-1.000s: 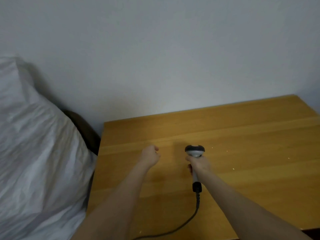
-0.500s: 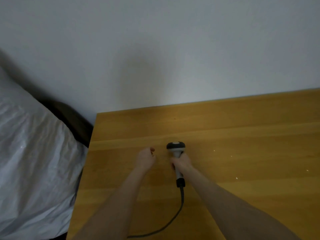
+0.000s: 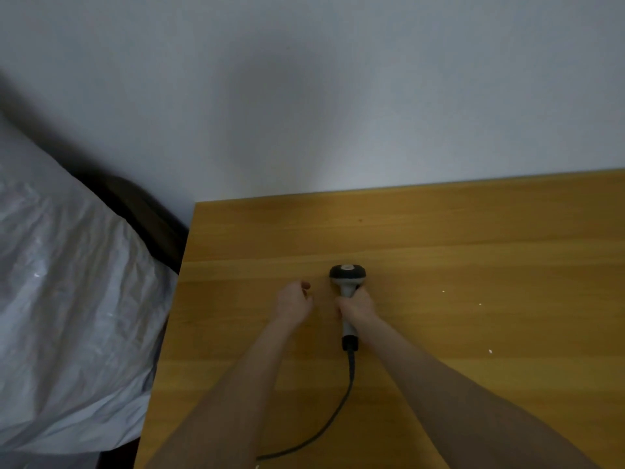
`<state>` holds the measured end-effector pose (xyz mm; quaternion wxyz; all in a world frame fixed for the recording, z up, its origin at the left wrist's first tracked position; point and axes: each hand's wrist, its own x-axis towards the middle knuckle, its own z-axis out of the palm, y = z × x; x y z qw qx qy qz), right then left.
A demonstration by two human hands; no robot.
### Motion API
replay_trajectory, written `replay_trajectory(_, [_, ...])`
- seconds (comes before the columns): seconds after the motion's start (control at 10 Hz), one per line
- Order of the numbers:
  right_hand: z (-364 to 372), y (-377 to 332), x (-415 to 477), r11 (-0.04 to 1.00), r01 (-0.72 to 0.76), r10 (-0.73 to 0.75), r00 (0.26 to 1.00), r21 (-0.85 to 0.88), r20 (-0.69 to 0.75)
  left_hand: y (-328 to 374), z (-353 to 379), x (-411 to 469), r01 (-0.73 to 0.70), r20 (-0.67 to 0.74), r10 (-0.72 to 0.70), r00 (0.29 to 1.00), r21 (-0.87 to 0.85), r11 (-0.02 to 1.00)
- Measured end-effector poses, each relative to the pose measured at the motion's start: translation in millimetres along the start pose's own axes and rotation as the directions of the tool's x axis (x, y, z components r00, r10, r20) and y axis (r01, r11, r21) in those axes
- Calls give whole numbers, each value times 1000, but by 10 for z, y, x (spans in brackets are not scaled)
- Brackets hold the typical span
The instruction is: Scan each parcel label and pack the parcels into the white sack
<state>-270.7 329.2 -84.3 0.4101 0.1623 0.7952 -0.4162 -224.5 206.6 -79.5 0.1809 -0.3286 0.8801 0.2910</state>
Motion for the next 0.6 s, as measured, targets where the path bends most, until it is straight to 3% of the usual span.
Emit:
replay_trajectory(0.5, [-99, 33, -174, 997, 37, -38, 999, -73, -5, -10, -232, -157, -22, -6, 22, 1000, -1, 1000])
replay_trajectory(0.6, [-240, -54, -322, 983, 98, -119, 983, -155, -138, 39, -382, -251, -35, -27, 35, 999, 8, 999])
